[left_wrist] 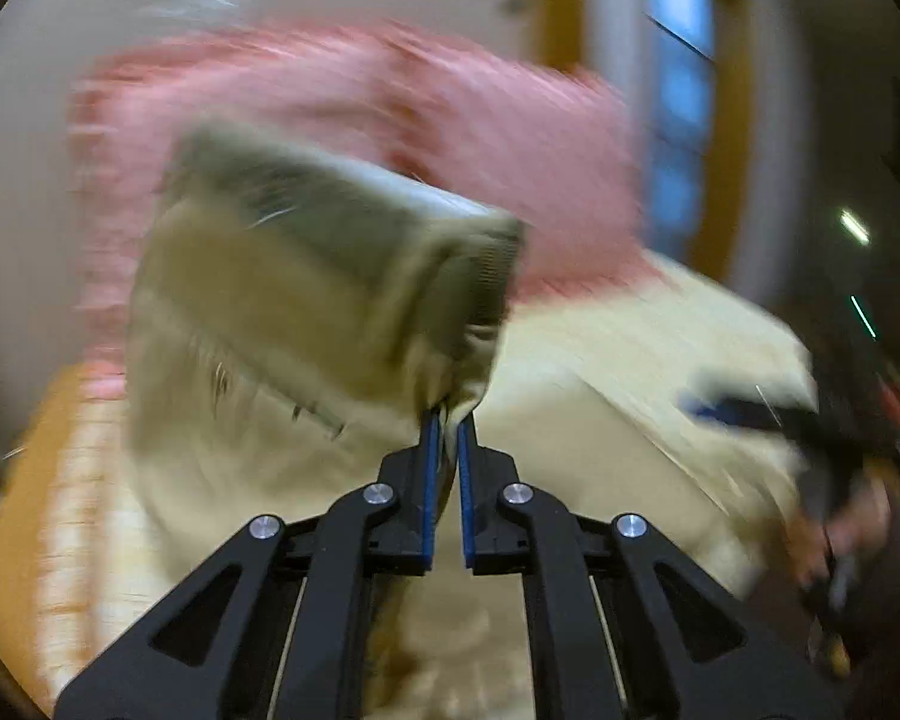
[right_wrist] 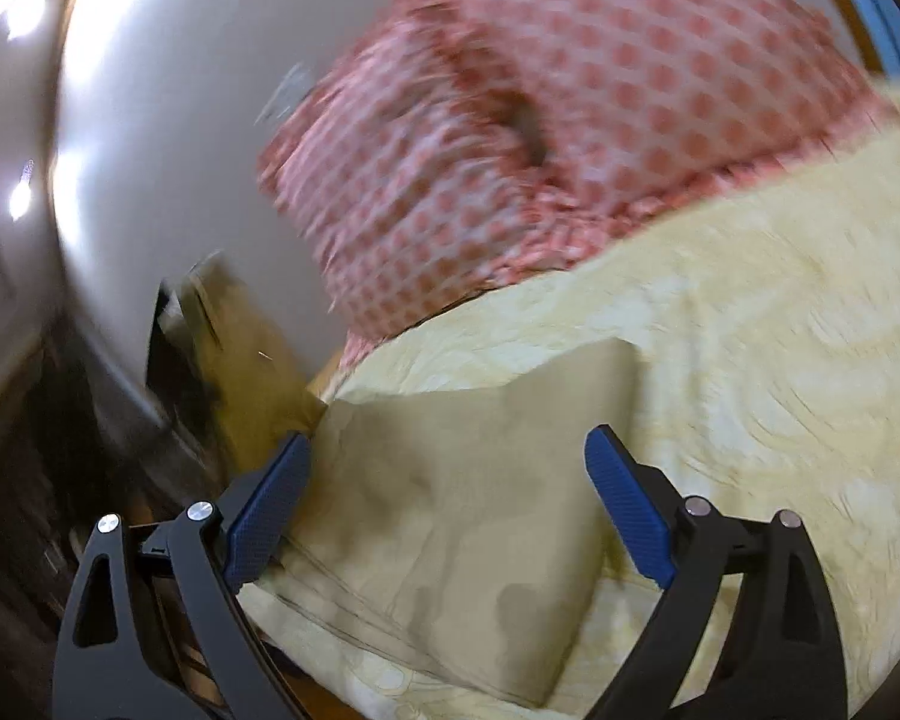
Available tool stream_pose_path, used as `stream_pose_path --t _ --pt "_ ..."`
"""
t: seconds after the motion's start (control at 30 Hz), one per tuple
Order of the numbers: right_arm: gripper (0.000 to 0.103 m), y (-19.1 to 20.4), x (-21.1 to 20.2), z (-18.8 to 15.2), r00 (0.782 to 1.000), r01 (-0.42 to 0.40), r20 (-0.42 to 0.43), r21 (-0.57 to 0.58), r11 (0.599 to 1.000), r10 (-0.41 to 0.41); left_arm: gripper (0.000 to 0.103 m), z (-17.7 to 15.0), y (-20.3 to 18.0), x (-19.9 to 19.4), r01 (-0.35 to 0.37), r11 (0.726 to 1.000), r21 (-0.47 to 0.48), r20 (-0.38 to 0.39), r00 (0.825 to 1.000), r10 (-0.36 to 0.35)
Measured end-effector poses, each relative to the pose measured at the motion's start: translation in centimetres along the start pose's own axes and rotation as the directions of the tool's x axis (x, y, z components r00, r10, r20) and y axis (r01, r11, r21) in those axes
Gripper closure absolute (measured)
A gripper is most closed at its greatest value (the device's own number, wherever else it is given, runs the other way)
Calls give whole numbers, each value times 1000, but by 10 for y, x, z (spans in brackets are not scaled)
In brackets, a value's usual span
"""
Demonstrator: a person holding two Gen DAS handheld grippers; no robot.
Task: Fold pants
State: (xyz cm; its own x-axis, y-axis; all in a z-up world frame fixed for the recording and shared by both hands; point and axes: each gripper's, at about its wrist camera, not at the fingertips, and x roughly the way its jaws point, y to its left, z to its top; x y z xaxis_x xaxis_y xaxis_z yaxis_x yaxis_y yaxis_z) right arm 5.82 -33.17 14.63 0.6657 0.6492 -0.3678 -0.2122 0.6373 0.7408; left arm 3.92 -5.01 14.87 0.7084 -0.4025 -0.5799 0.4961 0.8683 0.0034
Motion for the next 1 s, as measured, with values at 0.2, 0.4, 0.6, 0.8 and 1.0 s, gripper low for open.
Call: stream_pose_path --t 0.2,0.4,0.6,0.8,1.0 --pt "8 -47 5 -1 997 -50 -50 258 965 65 102 -56 -64 43 172 972 159 -177 974 -143" --pt "14 -32 20 8 996 61 -71 178 982 -49 99 -63 -65 -3 197 960 198 -60 980 -189" --pt "27 17 47 2 970 129 -194 -108 986 -148 51 -53 2 -36 87 992 -93 20 996 -86" --pt "40 12 73 -12 929 210 -271 -171 963 -251 41 -55 57 -47 -34 967 -252 26 999 42" --pt "77 -2 77 -8 924 210 -291 -157 965 -249 36 -60 75 -47 -35 946 -322 19 999 43"
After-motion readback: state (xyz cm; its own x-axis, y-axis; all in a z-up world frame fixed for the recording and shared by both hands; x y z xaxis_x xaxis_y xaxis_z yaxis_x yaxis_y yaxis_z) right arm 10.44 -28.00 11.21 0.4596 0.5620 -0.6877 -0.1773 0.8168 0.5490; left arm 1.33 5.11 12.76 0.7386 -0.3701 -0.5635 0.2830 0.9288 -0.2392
